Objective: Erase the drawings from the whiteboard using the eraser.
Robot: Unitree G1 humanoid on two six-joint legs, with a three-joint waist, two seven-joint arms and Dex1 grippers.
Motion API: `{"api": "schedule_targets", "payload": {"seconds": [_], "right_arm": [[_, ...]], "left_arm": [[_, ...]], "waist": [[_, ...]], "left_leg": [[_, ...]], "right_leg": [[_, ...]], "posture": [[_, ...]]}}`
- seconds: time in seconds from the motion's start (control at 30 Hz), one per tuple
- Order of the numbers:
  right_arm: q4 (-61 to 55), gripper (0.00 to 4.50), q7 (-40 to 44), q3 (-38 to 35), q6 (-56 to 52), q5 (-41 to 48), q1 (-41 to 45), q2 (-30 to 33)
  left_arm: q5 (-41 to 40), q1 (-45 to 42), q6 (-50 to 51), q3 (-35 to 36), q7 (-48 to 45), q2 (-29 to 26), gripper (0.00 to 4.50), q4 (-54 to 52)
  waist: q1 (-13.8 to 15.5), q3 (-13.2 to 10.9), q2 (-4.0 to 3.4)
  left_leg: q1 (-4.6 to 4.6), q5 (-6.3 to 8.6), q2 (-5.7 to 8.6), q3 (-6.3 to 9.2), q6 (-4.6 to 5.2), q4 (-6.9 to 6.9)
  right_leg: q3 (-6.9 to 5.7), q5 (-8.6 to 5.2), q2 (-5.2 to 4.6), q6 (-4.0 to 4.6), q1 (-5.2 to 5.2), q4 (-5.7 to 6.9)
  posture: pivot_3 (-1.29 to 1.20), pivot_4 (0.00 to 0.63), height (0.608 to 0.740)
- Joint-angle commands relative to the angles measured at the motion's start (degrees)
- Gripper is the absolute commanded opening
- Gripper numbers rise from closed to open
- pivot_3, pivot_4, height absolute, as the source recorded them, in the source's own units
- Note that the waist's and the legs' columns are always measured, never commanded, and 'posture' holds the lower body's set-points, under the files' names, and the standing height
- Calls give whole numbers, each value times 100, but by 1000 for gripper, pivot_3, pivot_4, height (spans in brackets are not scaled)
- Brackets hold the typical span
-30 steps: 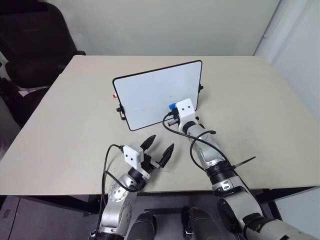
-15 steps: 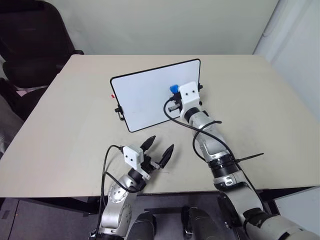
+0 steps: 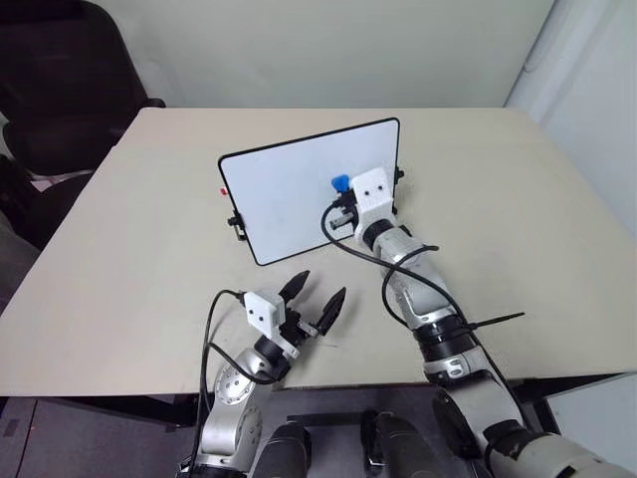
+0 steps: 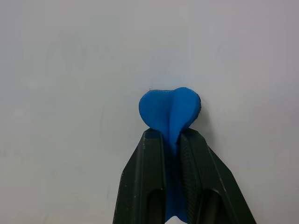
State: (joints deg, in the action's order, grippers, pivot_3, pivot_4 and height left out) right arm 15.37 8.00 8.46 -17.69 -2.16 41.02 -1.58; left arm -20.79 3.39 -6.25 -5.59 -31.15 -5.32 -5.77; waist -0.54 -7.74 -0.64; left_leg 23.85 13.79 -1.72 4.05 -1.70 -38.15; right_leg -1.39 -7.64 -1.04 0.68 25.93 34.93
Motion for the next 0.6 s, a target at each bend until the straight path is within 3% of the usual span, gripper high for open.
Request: {"api": "schedule_targets", "payload": {"seconds": [0.03, 0.37, 0.6], "right_arm": [[63, 214, 91, 117, -103, -82, -44, 10], [395, 214, 138, 278, -441, -307, -129, 205], [-699, 214, 681, 230, -873, -5, -439, 437]], "left_arm": [[-29, -19, -56, -24, -61, 20, 4500, -129], [5, -37, -66, -49, -41, 41, 4500, -97], [40, -56, -109, -55, -36, 67, 4500, -28]], "waist": [[0, 0, 0], [2, 0, 0], [26, 0, 0]], "left_leg": [[0, -1, 0, 0, -3, -1], [0, -7, 0, -1, -12, -2], [7, -7, 0, -1, -9, -2]], "right_leg": [[0, 2, 0, 0, 0, 0], [0, 9, 0, 0, -5, 2], [0, 3, 0, -8, -4, -1]], "posture": [[0, 150, 740], [0, 150, 740], [0, 150, 740]]}}
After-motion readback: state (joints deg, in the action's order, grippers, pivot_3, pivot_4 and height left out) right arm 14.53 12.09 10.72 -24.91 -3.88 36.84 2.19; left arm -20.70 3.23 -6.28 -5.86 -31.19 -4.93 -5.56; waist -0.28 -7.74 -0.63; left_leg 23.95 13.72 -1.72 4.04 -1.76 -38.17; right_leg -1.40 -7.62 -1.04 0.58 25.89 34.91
